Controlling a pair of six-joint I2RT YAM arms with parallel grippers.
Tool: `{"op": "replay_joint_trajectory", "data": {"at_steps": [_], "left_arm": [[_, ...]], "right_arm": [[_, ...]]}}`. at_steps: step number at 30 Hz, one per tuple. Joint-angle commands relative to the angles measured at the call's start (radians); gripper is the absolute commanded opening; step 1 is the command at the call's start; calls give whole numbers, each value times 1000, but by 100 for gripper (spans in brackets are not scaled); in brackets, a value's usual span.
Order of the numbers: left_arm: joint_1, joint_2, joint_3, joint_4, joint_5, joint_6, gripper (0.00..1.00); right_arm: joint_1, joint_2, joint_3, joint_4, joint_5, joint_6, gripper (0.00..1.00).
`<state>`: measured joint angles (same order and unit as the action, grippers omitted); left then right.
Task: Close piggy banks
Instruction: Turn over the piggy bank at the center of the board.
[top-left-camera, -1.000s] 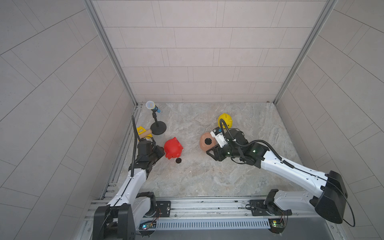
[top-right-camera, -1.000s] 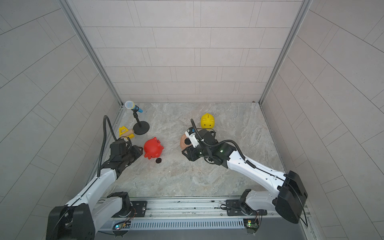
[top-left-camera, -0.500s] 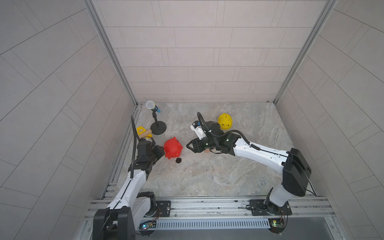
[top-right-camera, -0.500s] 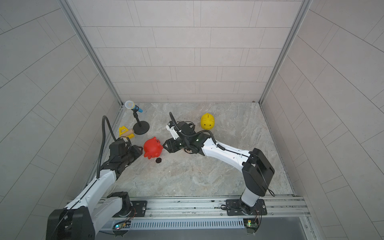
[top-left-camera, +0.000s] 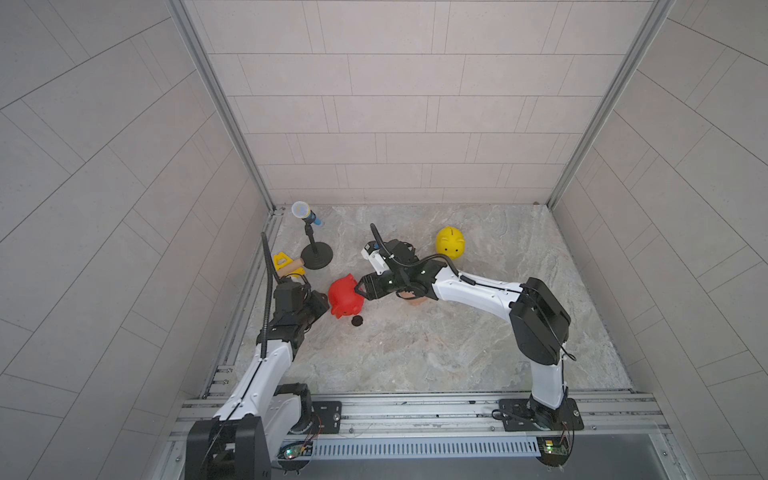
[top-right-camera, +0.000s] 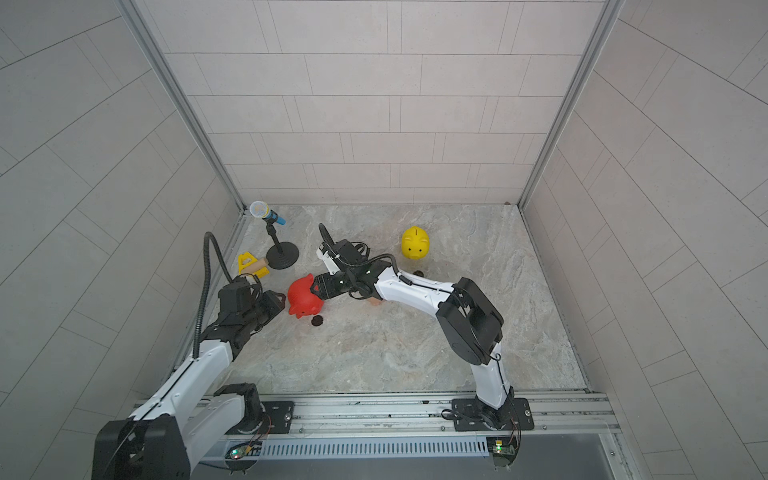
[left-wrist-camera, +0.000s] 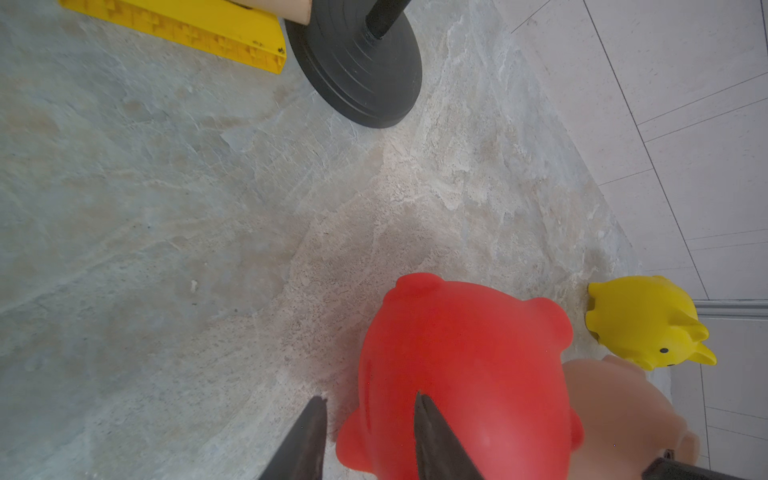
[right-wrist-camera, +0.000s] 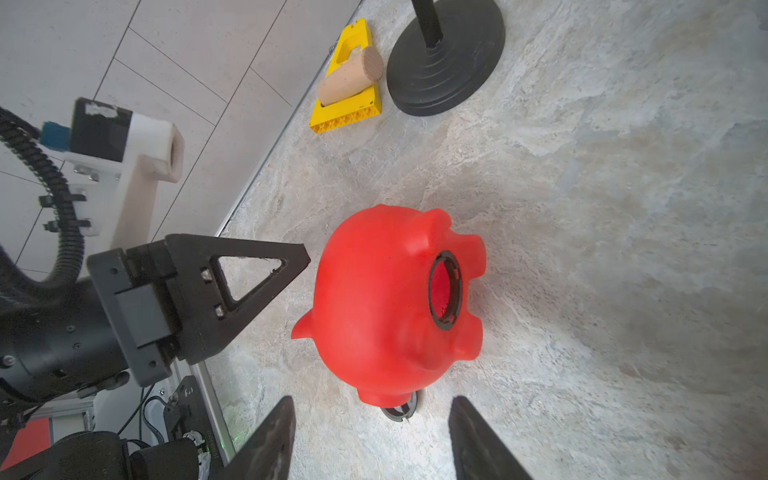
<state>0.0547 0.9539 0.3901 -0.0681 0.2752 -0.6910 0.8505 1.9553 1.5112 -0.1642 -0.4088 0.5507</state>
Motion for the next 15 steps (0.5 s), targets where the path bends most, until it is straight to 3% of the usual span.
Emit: {"op": "replay_joint_trajectory", "data": {"at_steps": [1, 15], "left_arm": [[3, -2, -13, 4, 2, 1, 40], [2, -7, -13, 10, 18, 10, 40]], "right_arm": [[-4, 26, 26, 16, -9, -5, 60], [-26, 94, 55, 30, -49, 13, 60]]}}
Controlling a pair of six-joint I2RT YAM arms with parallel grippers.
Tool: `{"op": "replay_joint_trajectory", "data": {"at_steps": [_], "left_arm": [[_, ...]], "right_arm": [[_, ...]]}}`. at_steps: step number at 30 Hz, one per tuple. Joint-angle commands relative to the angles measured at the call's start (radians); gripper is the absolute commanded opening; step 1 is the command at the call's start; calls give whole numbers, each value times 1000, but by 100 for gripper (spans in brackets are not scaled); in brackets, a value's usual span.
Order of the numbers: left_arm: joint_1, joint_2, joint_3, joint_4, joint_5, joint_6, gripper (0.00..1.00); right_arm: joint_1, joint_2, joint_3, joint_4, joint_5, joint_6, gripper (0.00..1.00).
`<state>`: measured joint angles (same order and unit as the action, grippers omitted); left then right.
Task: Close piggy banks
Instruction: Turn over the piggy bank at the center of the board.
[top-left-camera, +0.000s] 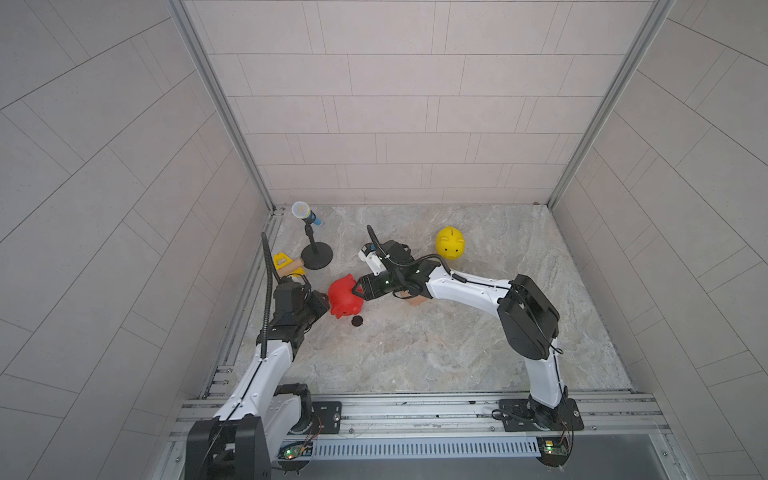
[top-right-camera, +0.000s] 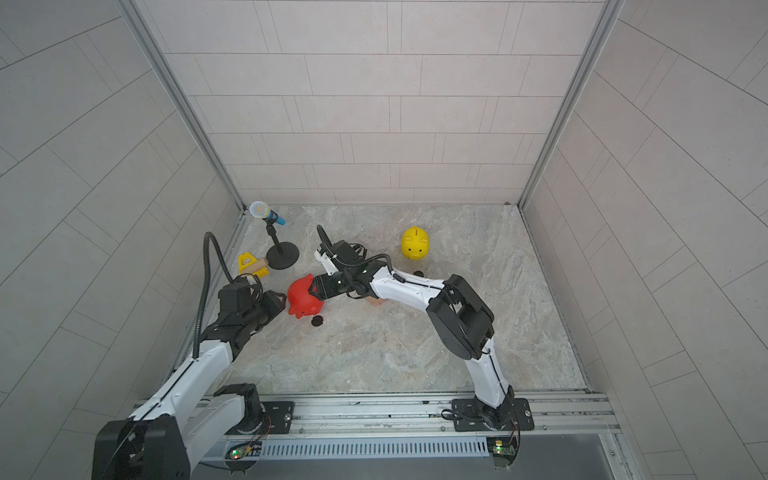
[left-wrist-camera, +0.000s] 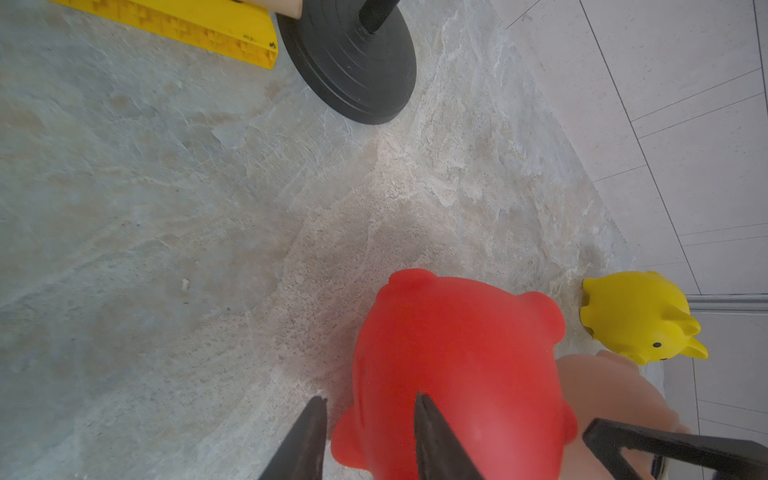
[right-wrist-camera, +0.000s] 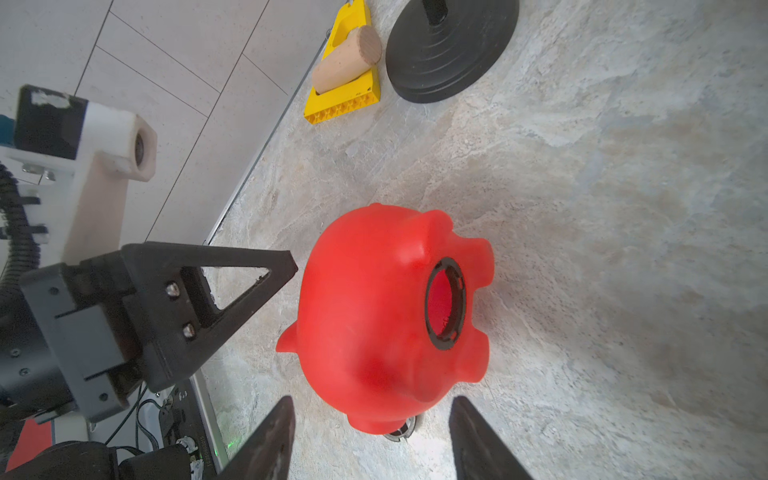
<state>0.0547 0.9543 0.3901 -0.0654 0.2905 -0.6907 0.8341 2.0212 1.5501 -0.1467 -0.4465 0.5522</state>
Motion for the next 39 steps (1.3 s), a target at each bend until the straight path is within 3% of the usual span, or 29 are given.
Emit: {"op": "replay_joint_trajectory", "data": {"at_steps": [1, 39], "left_arm": [[2, -8, -13, 9, 6, 10, 40], [2, 20, -10, 15, 17, 23, 40]], "right_arm": [[-11, 36, 18, 16, -19, 16, 60], [-11, 100, 49, 47, -131, 75, 54]]}}
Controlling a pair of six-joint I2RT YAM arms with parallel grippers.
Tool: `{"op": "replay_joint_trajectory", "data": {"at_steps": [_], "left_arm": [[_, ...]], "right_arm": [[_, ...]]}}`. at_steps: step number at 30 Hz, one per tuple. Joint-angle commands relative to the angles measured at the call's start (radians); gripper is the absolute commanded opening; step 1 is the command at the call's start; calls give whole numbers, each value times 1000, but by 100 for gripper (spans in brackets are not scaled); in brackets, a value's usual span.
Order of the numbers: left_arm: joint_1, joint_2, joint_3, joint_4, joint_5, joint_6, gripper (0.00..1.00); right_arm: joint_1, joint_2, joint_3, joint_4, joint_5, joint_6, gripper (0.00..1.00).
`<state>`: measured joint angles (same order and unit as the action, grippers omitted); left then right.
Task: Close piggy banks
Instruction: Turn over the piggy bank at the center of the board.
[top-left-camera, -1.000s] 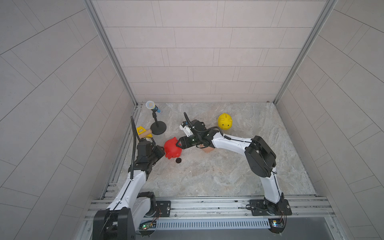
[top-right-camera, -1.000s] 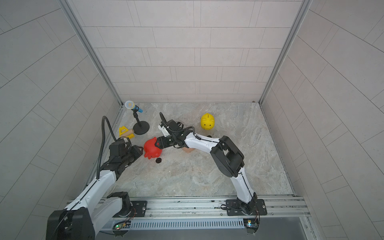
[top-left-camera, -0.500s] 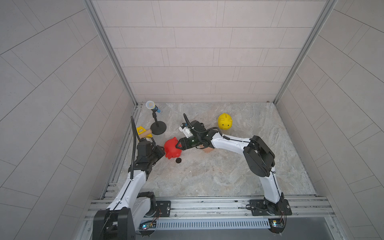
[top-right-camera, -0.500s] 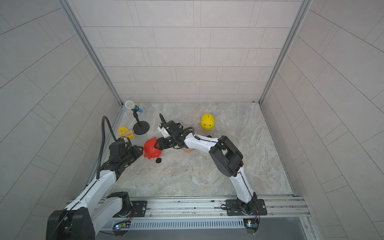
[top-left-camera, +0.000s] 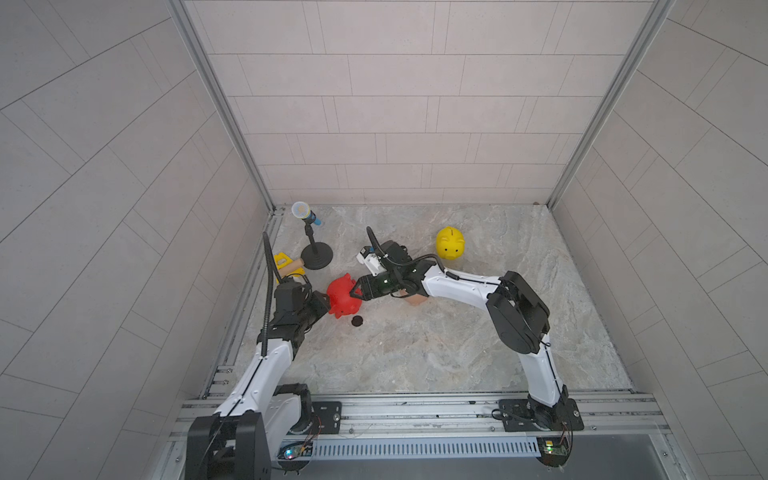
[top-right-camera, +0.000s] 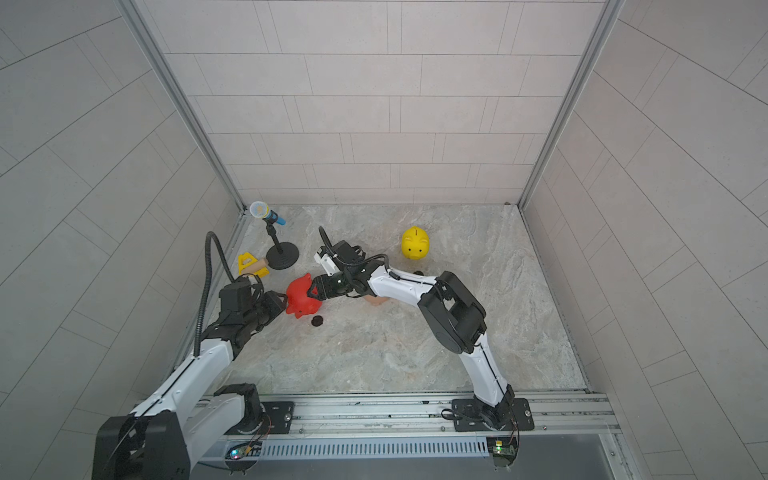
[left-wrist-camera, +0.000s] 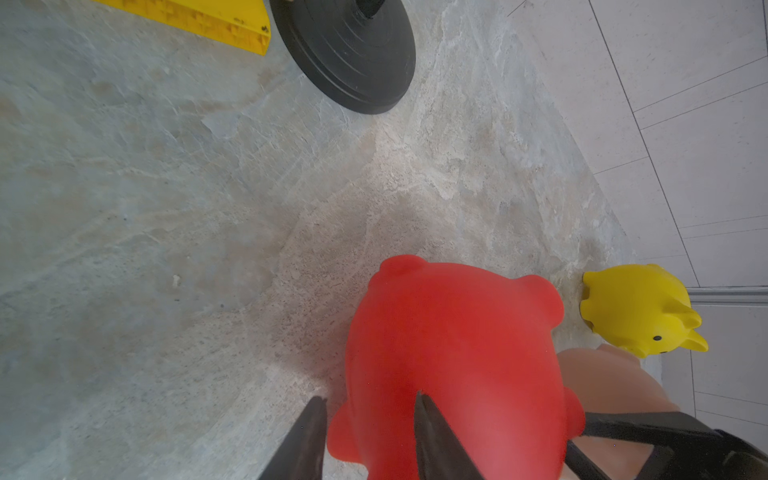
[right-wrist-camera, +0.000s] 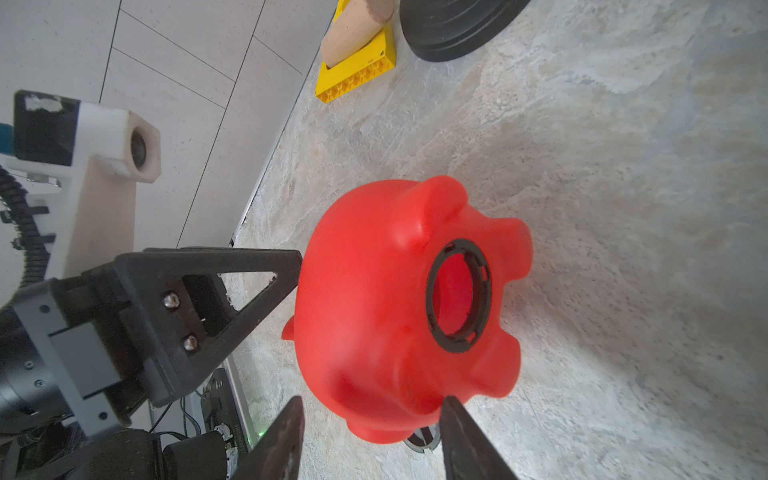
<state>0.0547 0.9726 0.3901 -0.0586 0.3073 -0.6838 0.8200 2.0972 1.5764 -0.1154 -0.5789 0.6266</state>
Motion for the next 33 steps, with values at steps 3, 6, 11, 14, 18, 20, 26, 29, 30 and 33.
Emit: {"op": "replay_joint_trajectory", "data": {"at_steps": [3, 6, 11, 14, 18, 20, 26, 29, 30, 33], "left_arm": [[2, 0, -10, 8, 0, 16, 40], [2, 2, -9, 9, 3, 18, 40], [2, 5, -7, 9, 1, 19, 40], [2, 5, -7, 9, 1, 18, 40], [2, 5, -8, 6, 0, 20, 40], [3, 4, -7, 6, 0, 20, 40], [2, 8, -7, 8, 0, 21, 40], [2, 11, -7, 8, 0, 21, 40], [2, 13, -7, 9, 1, 22, 40], [2, 16, -6, 9, 3, 22, 40]], "right_arm": [[2, 27, 33, -16, 41, -12, 56], [2, 30, 40, -27, 51, -18, 56], [2, 43, 61, -37, 41, -24, 56], [4, 49, 68, -44, 31, -21, 56], [7, 46, 63, -44, 17, -20, 56], [8, 42, 60, -46, 16, -19, 56], [14, 33, 66, -46, 2, -19, 55], [17, 29, 66, -45, -6, -16, 54], [20, 28, 66, -45, -7, -17, 54], [25, 22, 66, -46, -9, -18, 53]]}}
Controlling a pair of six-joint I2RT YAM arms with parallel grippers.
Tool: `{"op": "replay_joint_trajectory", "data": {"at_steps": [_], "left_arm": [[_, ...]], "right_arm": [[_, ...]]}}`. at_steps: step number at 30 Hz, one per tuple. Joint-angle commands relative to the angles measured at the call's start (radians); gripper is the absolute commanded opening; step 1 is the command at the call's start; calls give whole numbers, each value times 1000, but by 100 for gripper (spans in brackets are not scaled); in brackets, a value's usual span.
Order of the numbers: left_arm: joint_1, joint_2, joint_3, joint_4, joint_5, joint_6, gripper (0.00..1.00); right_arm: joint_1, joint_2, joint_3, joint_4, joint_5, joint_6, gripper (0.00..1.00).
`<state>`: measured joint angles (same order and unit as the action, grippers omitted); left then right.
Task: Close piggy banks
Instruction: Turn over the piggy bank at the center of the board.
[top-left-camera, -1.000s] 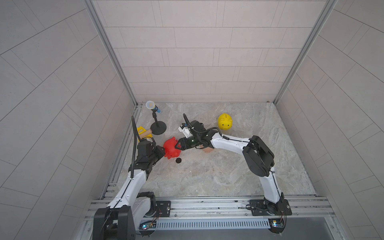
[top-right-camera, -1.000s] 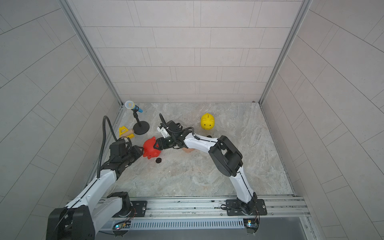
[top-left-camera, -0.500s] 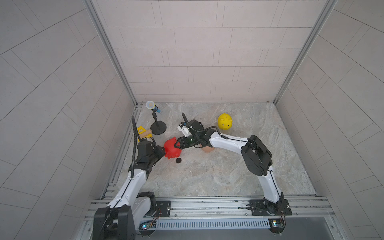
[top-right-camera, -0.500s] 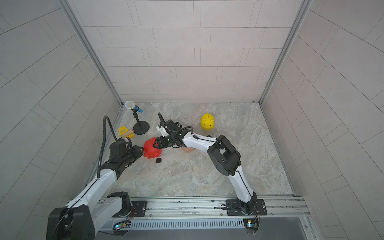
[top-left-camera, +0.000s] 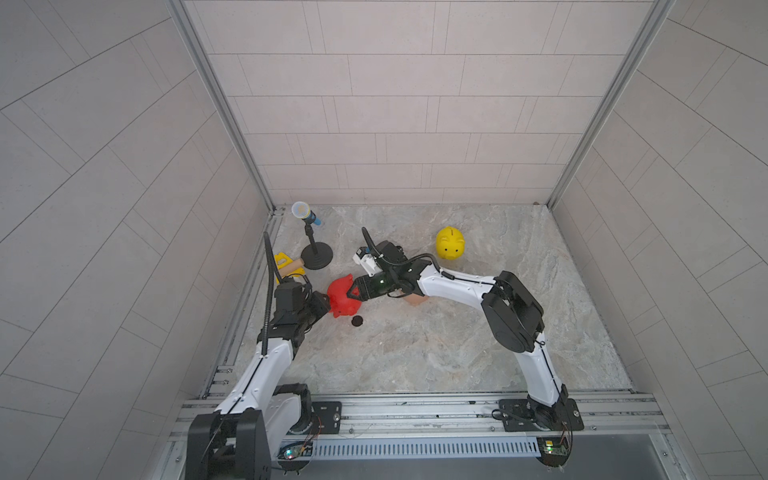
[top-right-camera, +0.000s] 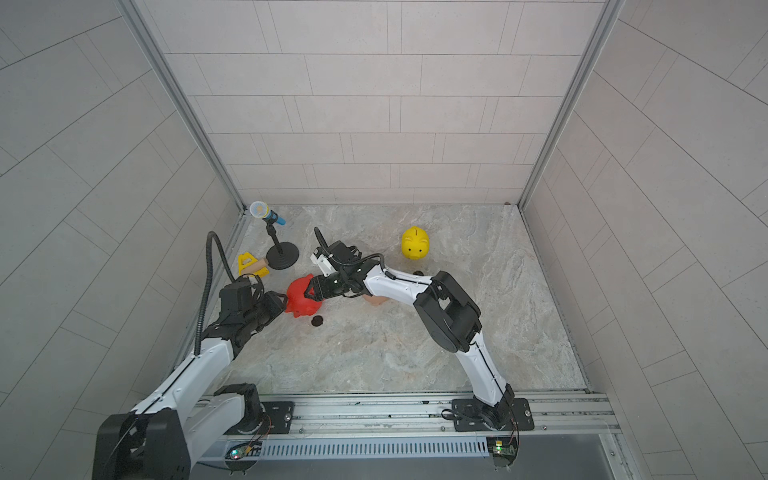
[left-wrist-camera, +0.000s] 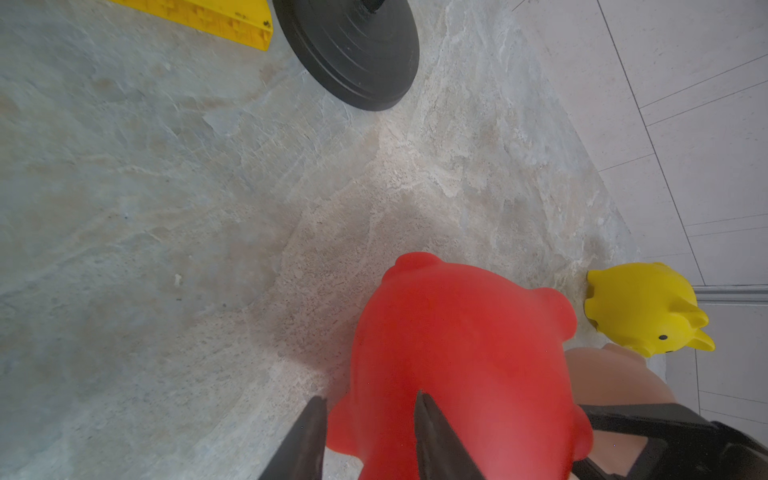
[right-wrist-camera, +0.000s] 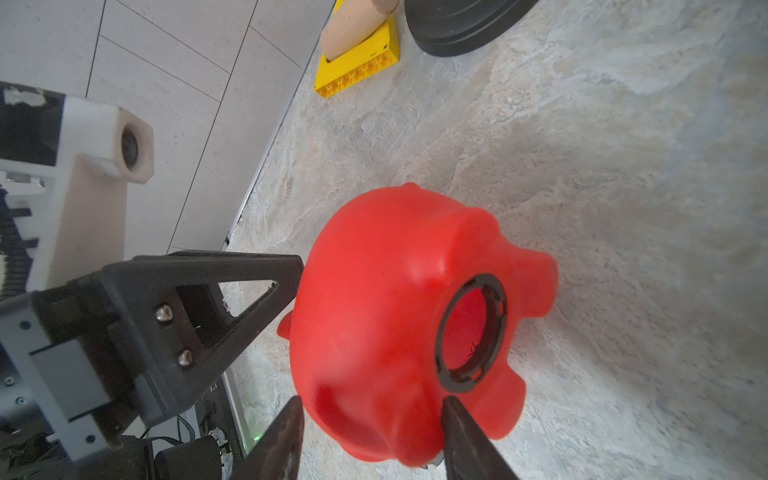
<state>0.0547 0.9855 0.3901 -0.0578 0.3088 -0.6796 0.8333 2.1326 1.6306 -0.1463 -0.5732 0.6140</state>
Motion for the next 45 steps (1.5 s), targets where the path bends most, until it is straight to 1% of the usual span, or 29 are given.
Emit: {"op": "replay_joint_trajectory", "data": {"at_steps": [1, 21, 45], "left_arm": [[3, 4, -5, 8, 1, 18, 40], [2, 30, -2, 10, 7, 22, 40], [2, 58, 4, 9, 13, 26, 40]], "right_arm": [[12, -16, 12, -14, -15, -6, 53], [25, -63, 14, -22, -27, 2, 51], [46, -85, 32, -22, -42, 22, 50]]}}
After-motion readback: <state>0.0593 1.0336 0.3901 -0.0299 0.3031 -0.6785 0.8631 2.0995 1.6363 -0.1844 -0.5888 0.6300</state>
